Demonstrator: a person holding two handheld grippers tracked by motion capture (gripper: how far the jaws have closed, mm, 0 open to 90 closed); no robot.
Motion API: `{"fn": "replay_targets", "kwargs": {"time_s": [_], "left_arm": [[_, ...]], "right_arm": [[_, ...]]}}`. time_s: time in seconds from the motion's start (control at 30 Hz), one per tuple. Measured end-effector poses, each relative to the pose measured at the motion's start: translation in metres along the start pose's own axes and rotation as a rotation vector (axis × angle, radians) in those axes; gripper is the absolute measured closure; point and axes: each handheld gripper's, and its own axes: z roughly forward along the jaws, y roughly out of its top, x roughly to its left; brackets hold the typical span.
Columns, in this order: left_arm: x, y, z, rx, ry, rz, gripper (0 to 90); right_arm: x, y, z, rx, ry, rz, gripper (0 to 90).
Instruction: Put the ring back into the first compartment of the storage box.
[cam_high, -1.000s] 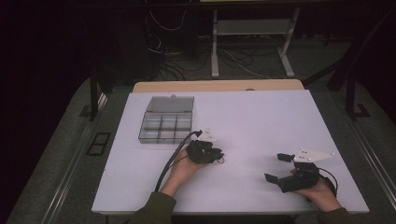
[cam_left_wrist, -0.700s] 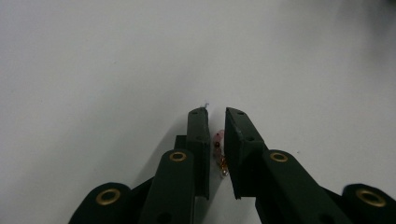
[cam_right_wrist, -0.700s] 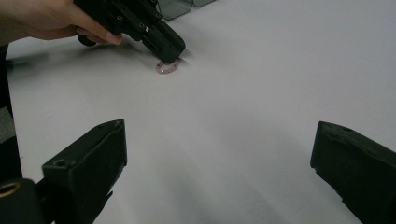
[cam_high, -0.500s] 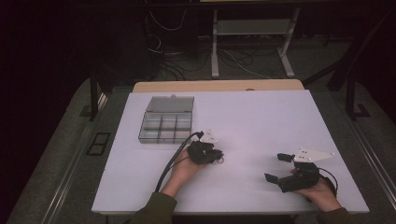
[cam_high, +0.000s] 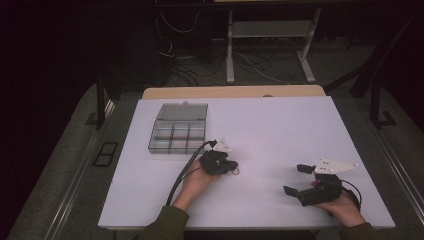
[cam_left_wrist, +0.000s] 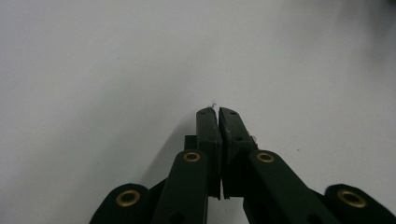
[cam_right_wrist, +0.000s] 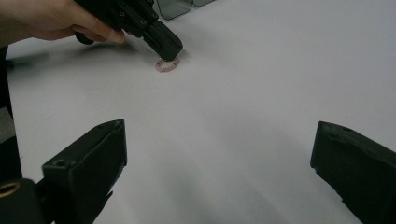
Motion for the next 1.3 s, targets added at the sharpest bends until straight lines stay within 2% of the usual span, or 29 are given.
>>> {"fn": "replay_targets", "kwargs": {"time_s": [0.17, 0.3, 0.67, 1.3], "left_arm": [[0.001, 0.001, -0.003, -0.012, 0.001, 0.000, 87.7], [0.001, 0.001, -0.007, -0.034, 0.001, -0.011, 87.7], [0.001, 0.004, -0.020, -0.092, -0.006, -0.009, 87.7], [0.004, 0.003, -0.044, -0.136, -0.024, 0.004, 87.6]], "right_arm": [[0.000, 0.000, 0.000, 0.000, 0.001, -0.002, 3.4], [0.000, 0.000, 0.000, 0.002, -0.001, 0.001, 3.4], [0.002, -0.002, 0.003, 0.005, 0.008, 0.000, 3.4], [0.004, -0.004, 0.009, 0.020, -0.008, 0.002, 3.4]]}}
